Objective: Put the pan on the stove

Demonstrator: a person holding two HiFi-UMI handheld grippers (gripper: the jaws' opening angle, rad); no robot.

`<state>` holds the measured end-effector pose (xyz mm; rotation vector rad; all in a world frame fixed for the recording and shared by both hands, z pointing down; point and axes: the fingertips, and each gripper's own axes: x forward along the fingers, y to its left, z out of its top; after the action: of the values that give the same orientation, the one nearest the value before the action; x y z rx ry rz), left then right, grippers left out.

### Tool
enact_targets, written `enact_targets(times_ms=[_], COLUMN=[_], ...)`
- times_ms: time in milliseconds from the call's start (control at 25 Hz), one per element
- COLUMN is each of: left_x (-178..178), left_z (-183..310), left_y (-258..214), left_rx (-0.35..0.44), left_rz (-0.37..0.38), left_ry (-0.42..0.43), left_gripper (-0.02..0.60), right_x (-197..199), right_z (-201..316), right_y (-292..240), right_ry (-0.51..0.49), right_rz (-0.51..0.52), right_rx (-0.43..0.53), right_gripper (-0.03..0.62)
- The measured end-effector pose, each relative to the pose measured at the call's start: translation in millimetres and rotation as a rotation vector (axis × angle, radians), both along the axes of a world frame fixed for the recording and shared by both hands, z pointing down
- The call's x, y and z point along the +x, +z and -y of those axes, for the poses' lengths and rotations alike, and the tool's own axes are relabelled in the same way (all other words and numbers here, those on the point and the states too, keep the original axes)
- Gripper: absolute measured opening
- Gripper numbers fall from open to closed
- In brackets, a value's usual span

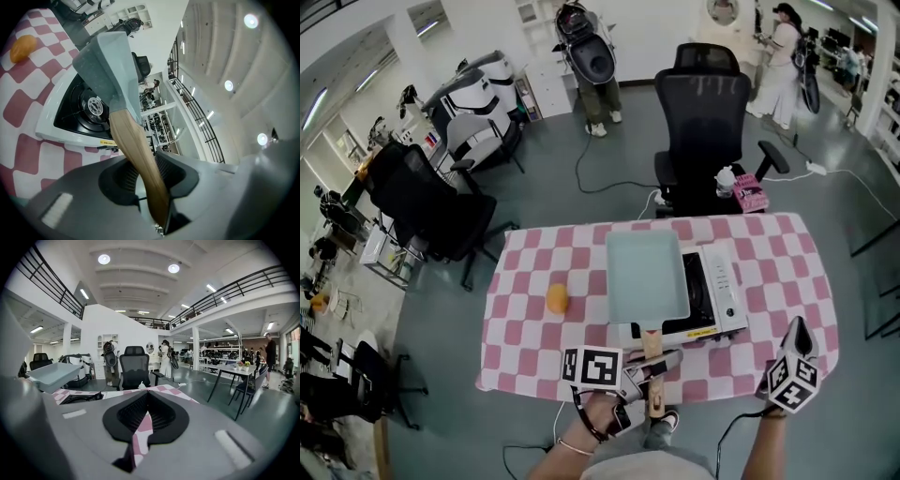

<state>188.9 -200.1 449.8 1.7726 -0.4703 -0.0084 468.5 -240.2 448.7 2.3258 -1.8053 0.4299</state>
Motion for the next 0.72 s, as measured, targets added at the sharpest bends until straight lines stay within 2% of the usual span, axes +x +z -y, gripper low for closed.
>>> enact_targets(times_ms=[320,720], left_x=[19,44], left_z=[4,14], left_y=[9,25], left_rx=[-0.013,-0.020], left_rz=[-0.021,-0.038], left_ry=[0.023,0.055], left_gripper=[0.109,0.109], right_x=[26,35], right_z=[-10,-4], right_y=[18,46], right_ry=[0.061,0.064], right_rz=[0.005,0.023], right_rx=[-0.019,-0.036], right_gripper=[0.009,0.009])
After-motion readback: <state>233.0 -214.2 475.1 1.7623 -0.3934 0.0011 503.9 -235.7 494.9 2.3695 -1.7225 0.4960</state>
